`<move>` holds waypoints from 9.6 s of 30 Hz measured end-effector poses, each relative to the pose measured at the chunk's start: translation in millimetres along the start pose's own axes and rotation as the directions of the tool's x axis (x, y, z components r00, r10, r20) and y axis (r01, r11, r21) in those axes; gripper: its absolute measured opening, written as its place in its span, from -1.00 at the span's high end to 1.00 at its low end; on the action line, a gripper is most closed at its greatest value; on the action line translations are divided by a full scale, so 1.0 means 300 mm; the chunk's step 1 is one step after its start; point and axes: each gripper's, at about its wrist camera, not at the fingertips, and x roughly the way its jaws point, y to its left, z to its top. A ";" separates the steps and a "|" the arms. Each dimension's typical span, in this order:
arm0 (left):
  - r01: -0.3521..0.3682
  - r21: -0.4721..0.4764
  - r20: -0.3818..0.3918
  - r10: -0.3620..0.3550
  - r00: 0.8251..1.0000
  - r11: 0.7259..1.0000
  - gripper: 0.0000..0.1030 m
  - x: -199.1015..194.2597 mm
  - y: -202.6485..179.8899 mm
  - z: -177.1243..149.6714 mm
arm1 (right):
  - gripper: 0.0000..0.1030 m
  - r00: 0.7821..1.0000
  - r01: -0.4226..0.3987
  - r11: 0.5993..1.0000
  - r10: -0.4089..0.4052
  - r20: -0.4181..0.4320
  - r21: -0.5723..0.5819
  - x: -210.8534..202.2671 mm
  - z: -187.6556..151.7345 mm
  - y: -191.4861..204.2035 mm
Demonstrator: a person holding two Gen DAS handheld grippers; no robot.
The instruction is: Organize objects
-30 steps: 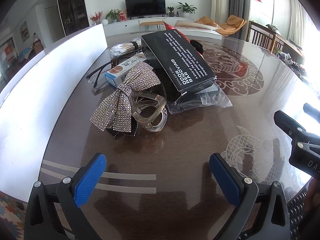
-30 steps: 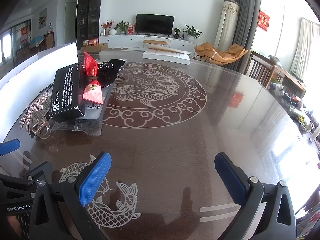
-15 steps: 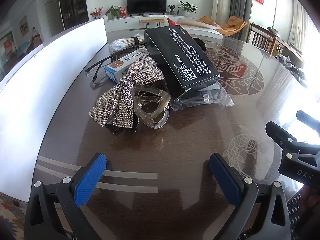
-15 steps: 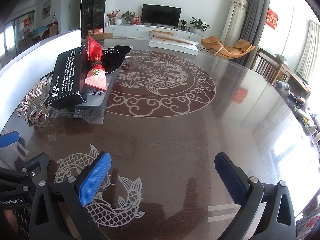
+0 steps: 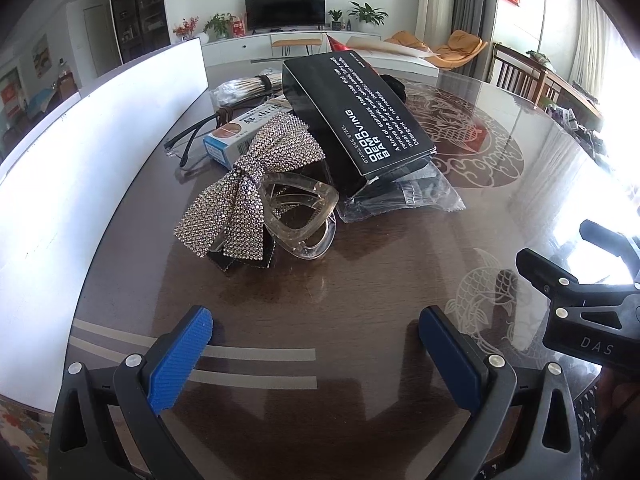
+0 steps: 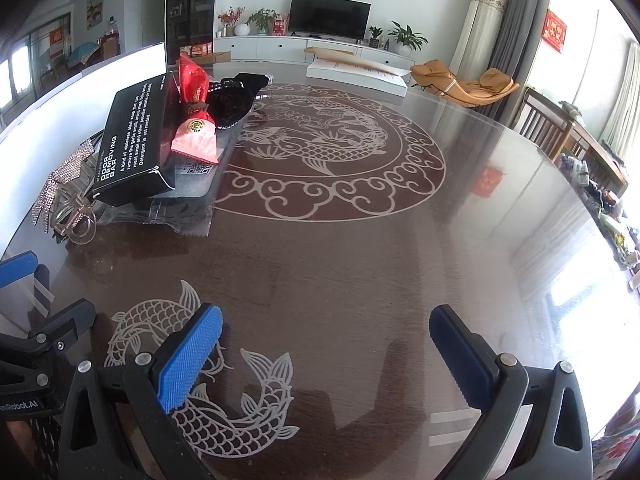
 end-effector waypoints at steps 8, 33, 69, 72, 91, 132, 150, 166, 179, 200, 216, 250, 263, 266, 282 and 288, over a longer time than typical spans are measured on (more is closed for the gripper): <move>0.002 0.001 0.007 -0.002 1.000 1.000 -1.00 -0.003 0.001 -0.003 | -1.00 0.999 -0.037 0.999 0.038 -0.016 0.026 0.018 0.002 -0.004; 0.009 0.009 0.019 -0.010 1.000 1.000 -1.00 -0.014 0.003 -0.014 | -1.00 0.993 -0.115 0.991 0.114 0.006 0.070 0.043 -0.001 -0.030; 0.001 0.002 0.024 -0.001 1.000 1.000 -1.00 -0.010 0.003 -0.020 | -1.00 0.995 -0.097 0.991 0.098 -0.013 0.094 0.041 0.003 -0.034; -0.007 -0.009 -0.021 0.007 1.000 1.000 -1.00 0.016 0.007 0.020 | -1.00 0.995 -0.096 0.991 0.097 -0.004 0.092 0.043 -0.001 -0.032; -0.094 -0.130 0.011 0.096 0.995 0.987 -1.00 0.026 0.220 0.003 | -1.00 0.969 -0.241 0.969 0.243 -0.035 0.052 0.017 0.076 -0.010; -0.068 -0.097 -0.009 0.068 0.998 0.993 -1.00 0.021 0.222 0.020 | -0.31 0.955 -0.266 0.963 0.269 -0.123 0.037 -0.060 0.015 -0.036; 0.167 0.165 -0.094 -0.153 0.984 0.972 -1.00 0.129 0.138 0.224 | -0.56 0.960 -0.261 0.965 0.263 -0.100 0.033 -0.081 0.009 -0.040; 0.135 0.183 -0.093 -0.120 0.988 0.974 -1.00 0.137 0.112 0.229 | -0.57 0.952 -0.268 0.963 0.270 -0.145 0.032 -0.055 0.022 -0.026; 0.123 0.105 -0.015 -0.122 0.992 0.987 0.03 0.027 0.200 0.217 | -0.14 0.927 -0.307 0.950 0.313 -0.207 0.060 0.029 0.075 -0.020; -0.022 -0.308 0.168 0.078 0.983 0.951 0.05 -0.416 0.887 0.300 | -0.14 0.717 -0.689 0.706 0.697 -0.015 -0.162 -0.341 0.576 0.665; -0.103 -0.432 0.065 0.145 0.987 0.896 -0.31 -0.321 1.010 0.194 | -0.66 0.793 -0.574 0.774 0.607 0.051 -0.268 -0.216 0.479 0.744; 0.088 0.119 -0.081 -0.078 0.994 0.989 -1.00 0.168 0.084 0.232 | -1.00 0.977 -0.209 0.977 0.207 -0.053 -0.039 0.140 0.134 -0.002; 0.077 0.102 -0.034 -0.074 0.997 0.992 -1.00 0.175 0.081 0.233 | -1.00 0.977 -0.207 0.977 0.205 -0.052 -0.039 0.141 0.132 -0.001; 0.078 0.102 -0.034 -0.075 0.997 0.992 -1.00 0.177 0.082 0.234 | -1.00 0.977 -0.207 0.977 0.205 -0.052 -0.039 0.141 0.132 -0.001; 0.074 0.099 -0.032 -0.071 0.997 0.992 -1.00 0.176 0.081 0.232 | -1.00 0.977 -0.207 0.978 0.205 -0.051 -0.039 0.143 0.131 -0.001; 0.075 0.099 -0.032 -0.072 0.997 0.992 -1.00 0.177 0.081 0.232 | -1.00 0.978 -0.205 0.978 0.204 -0.050 -0.038 0.141 0.130 0.000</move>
